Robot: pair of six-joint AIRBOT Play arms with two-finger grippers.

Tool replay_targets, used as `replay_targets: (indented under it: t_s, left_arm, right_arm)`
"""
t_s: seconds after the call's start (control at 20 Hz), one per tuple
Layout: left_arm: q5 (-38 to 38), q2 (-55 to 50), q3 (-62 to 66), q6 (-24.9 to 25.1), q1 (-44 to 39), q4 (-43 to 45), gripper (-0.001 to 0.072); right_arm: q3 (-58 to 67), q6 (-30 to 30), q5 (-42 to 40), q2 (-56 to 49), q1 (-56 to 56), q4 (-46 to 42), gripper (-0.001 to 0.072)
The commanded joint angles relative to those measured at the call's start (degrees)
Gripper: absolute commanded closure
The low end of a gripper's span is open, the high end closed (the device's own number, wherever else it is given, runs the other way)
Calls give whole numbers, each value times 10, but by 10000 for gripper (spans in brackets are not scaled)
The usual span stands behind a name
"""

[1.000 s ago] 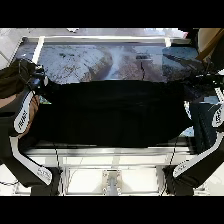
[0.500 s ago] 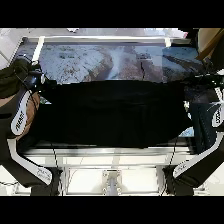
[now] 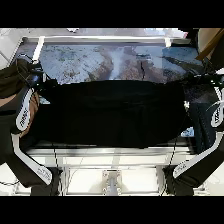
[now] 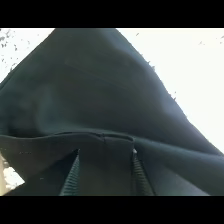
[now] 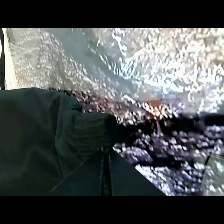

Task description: Fold the clothes and pants, and hang the long-sleeved shirts on hangers.

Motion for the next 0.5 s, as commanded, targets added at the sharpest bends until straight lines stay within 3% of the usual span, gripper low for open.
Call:
replay_targets:
  t_s: [0.0, 0.05, 0.3, 0.45]
  left_arm:
    - [-35, -4, 6, 1, 6, 19, 512]
    - [-37, -3, 6, 1, 6, 19, 684]
    - [-42, 31, 7, 1, 8, 21, 702]
    - [-115, 65, 5, 1, 21, 64, 702]
  right_arm:
    - [0, 0, 0, 0, 1, -1, 688]
    - [0, 0, 0, 0, 1, -1, 688]
    - [0, 0, 1, 0, 1, -2, 689]
    - [0, 7, 0, 0, -5, -31, 689]
